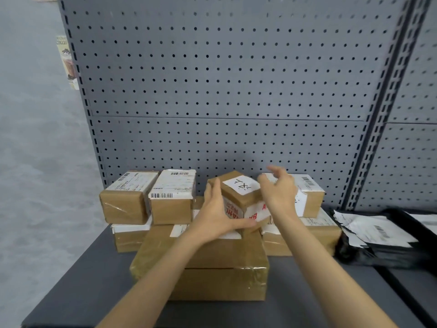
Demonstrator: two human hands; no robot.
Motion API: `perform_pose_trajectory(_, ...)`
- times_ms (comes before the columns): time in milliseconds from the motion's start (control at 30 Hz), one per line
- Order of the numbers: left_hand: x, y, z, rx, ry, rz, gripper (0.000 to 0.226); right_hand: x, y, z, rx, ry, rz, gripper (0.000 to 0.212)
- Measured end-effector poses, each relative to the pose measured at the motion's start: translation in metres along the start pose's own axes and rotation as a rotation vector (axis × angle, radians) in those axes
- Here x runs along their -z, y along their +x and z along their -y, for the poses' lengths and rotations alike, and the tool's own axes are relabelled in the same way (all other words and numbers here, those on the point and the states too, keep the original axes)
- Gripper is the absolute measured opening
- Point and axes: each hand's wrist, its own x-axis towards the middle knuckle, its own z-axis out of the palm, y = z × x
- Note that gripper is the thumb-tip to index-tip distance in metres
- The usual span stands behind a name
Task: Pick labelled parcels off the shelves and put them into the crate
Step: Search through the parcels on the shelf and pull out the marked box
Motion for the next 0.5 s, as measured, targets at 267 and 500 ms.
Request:
perform_pose_trajectory(267,-0.004,-0.002,-0.001,0.049,-0.185,-0.097,0.082,0.005,-0.010,-0.014,-0.244,0.223,0.257,0.010)
perform_pose_trajectory(500,0.041,-0.009,-0.015,-0.037,-0.347,-0.171,0.085,0.014,-0.020,0.015,-0.183,0.467,0.428,0.028)
